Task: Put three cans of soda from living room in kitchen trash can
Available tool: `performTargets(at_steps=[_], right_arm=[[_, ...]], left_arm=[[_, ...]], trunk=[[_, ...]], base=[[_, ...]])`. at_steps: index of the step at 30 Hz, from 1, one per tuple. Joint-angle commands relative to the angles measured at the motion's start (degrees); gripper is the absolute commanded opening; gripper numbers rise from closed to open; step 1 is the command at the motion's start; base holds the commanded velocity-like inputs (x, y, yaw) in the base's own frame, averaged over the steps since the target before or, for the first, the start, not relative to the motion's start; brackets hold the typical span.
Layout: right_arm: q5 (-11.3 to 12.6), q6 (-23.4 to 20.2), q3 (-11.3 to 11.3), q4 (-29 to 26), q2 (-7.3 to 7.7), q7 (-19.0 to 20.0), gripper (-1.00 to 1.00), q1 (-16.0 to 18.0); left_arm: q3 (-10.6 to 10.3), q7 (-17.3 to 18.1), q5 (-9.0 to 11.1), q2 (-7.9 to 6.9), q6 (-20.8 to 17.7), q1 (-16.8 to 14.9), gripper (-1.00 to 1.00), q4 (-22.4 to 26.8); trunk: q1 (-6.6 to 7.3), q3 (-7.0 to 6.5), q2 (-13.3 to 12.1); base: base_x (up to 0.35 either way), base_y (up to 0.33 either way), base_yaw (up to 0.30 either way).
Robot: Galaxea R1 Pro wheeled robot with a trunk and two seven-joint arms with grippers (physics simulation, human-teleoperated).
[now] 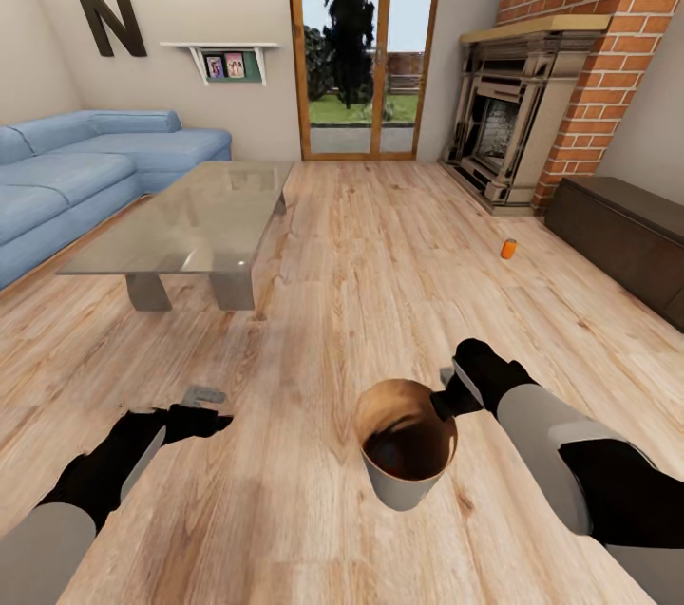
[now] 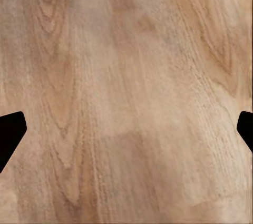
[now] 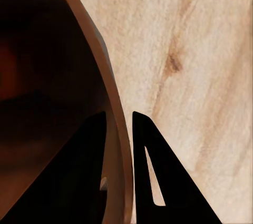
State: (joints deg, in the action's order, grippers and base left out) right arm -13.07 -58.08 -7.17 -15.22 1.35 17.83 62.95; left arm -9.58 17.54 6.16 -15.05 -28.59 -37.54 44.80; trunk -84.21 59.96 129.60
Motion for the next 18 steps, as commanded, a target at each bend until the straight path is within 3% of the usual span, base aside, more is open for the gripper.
performTargets(at_steps=[1, 6, 18], right_arm=[[2.1, 1.6, 0.5, 0.0, 0.06, 0.3, -1.0, -0.6], [2.2, 4.9, 0.7, 0.0, 0.16, 0.4, -1.0, -1.6], [2.7, 10.6, 0.9, 0.1, 0.96, 0.9, -1.0, -3.6]], left_arm=[[0.0, 0.0, 0.6, 0.41, 1.7, 0.9, 1.0, -0.1], [-0.1, 0.2, 1.7, 1.04, 5.3, 5.3, 1.0, 0.6], [-0.3, 0.5, 1.9, 1.23, 7.7, 7.7, 1.0, 0.0]], trunk=[[0.01, -0.01, 0.0], [0.01, -0.01, 0.0], [0.01, -0.01, 0.0]], base=[[-0.003, -0.002, 0.0], [-0.001, -0.055, 0.0], [0.0, -0.268, 0.0]])
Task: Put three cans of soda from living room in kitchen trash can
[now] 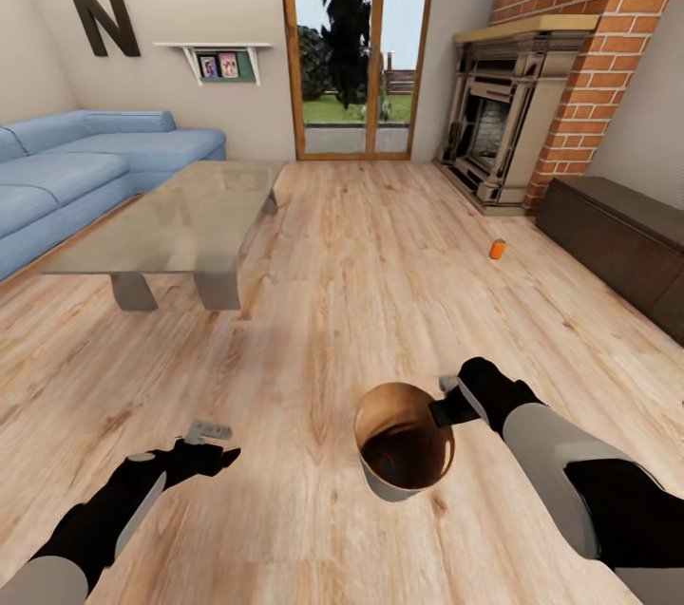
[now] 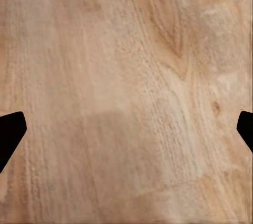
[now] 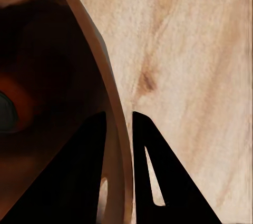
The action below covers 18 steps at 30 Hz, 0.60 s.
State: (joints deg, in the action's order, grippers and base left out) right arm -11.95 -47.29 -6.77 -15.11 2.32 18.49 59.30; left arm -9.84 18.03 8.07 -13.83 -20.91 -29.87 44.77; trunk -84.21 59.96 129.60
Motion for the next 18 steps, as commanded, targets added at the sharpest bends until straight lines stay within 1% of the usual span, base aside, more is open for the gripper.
performTargets(at_steps=[1, 5, 18], right_arm=[[1.6, -0.1, 0.4, 0.0, 0.04, 0.3, -1.0, 0.0], [1.6, 0.0, 0.4, -0.1, -0.01, 0.2, -1.0, -0.1], [1.6, 0.0, 0.4, -0.1, -0.21, 0.1, -1.0, -0.4]], left_arm=[[0.0, 0.0, 0.0, 0.01, 0.6, 0.5, 1.0, 0.0], [0.0, 0.1, 0.0, 0.03, 2.5, 1.4, 1.0, -0.1], [0.0, 0.3, 0.0, 0.03, 2.9, 1.6, 1.0, -0.1]], trunk=[[0.01, -0.01, 0.0], [0.01, -0.01, 0.0], [0.01, -0.01, 0.0]], base=[[0.0, -0.307, 0.0], [0.0, -0.308, 0.0], [0.0, -0.309, 0.0]])
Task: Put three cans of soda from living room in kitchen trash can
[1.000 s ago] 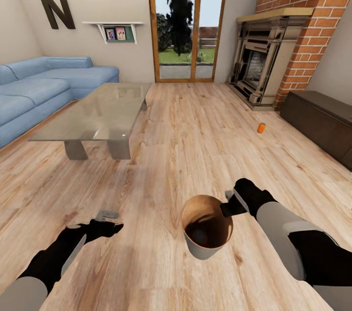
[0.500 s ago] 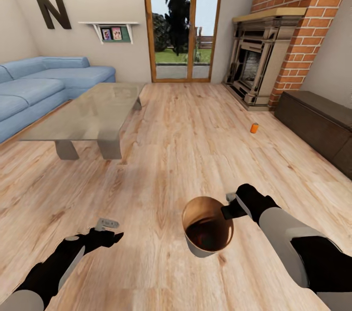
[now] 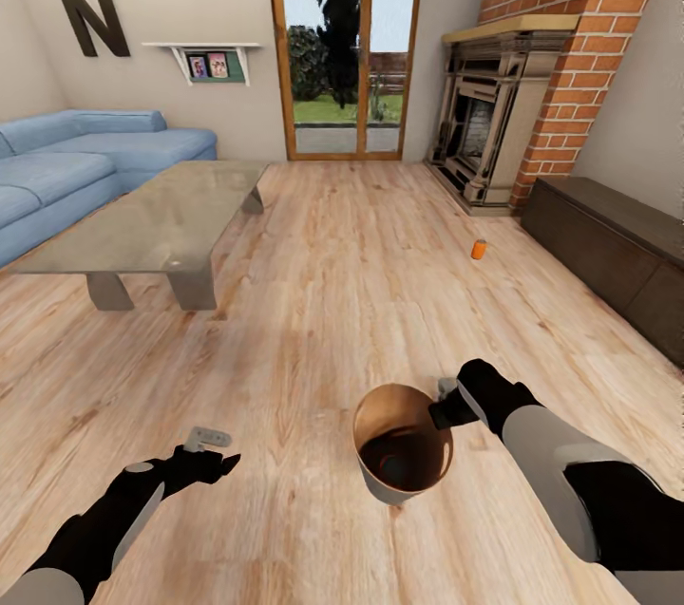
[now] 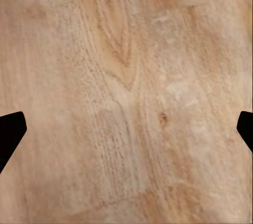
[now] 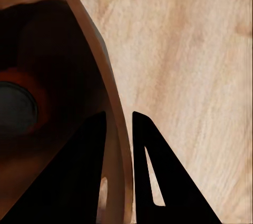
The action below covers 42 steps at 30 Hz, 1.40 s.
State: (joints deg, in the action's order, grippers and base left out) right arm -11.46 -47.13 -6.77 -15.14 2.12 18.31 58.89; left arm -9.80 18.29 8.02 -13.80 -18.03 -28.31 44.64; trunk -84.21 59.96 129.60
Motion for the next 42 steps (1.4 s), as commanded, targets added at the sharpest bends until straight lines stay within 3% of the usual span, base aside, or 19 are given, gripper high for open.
performTargets(at_steps=[1, 32, 42], right_arm=[[1.1, -0.2, 0.4, 0.0, 0.11, 0.2, -1.0, -0.2], [1.1, -0.2, 0.4, 0.0, -0.14, 0.4, -1.0, -0.9], [1.1, -0.2, 0.7, 0.0, 0.61, 0.5, -1.0, -1.1]], left_arm=[[0.0, 0.0, 0.0, 0.0, 0.0, 0.0, 1.0, 0.0], [0.0, 0.0, 0.0, 0.01, 0.2, 0.0, 1.0, -0.1], [0.0, 0.0, 0.0, 0.05, 0.2, 0.0, 1.0, -0.1]], trunk=[[0.0, -0.01, 0.0], [0.0, -0.01, 0.0], [0.0, -0.01, 0.0]], base=[[0.0, -0.309, 0.0], [0.029, -0.309, 0.0], [0.101, -0.309, 0.0]])
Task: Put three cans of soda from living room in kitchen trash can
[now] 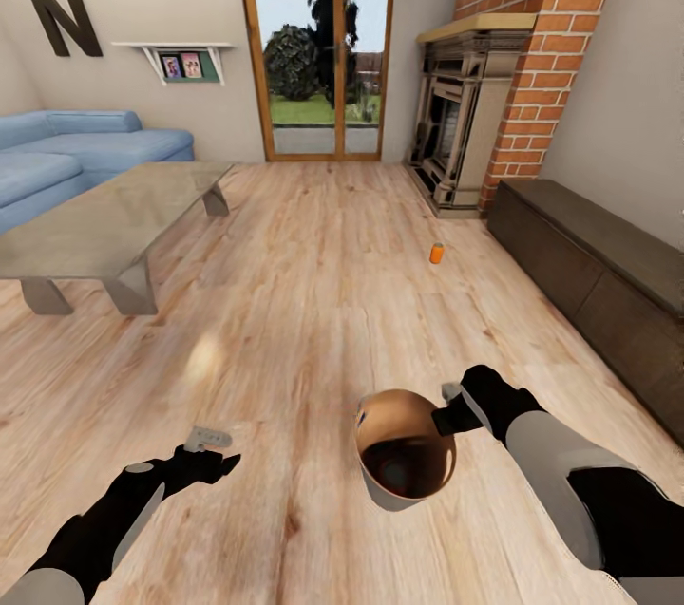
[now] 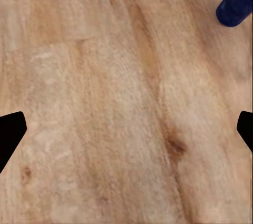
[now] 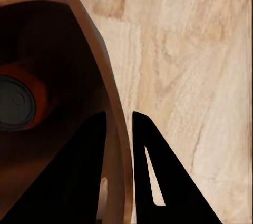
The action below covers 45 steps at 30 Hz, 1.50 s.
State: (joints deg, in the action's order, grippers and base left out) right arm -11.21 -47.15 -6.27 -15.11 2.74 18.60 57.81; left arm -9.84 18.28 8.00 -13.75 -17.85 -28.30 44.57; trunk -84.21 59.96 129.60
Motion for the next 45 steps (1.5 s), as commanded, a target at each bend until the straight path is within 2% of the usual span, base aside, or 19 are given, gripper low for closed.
performTargets(at_steps=[1, 10, 20, 31, 45], right_arm=[[0.9, -0.1, 0.3, 0.0, 0.05, 0.3, -1.0, 0.0], [0.9, -0.4, 2.4, 0.0, 1.9, 0.5, -1.0, -0.1], [1.0, -0.7, 5.1, 0.0, 3.15, 0.6, -1.0, -0.1], [1.0, -0.7, 5.5, 0.0, 3.45, 0.6, -1.0, -0.1], [0.9, -0.7, 5.6, 0.0, 3.43, 0.6, -1.0, -0.1]], left_arm=[[0.0, 0.0, 0.0, 0.01, 0.0, 0.0, 1.0, 0.0], [0.0, 0.0, 0.0, 0.04, 0.0, 0.0, 1.0, 0.0], [0.0, 0.0, -0.1, 0.03, 0.1, 0.0, 1.0, 0.0], [0.0, 0.0, 0.0, 0.04, 0.2, 0.0, 1.0, -0.1], [0.0, 0.0, -0.1, 0.0, 0.0, 0.0, 1.0, 0.0]], trunk=[[0.0, -0.01, 0.0], [0.0, -0.01, 0.0], [0.0, -0.01, 0.0], [0.0, -0.01, 0.0], [0.0, -0.01, 0.0]], base=[[0.111, -0.309, 0.0], [0.113, -0.309, 0.0], [0.113, -0.309, 0.0], [0.181, -0.275, 0.0], [0.284, -0.173, 0.0]])
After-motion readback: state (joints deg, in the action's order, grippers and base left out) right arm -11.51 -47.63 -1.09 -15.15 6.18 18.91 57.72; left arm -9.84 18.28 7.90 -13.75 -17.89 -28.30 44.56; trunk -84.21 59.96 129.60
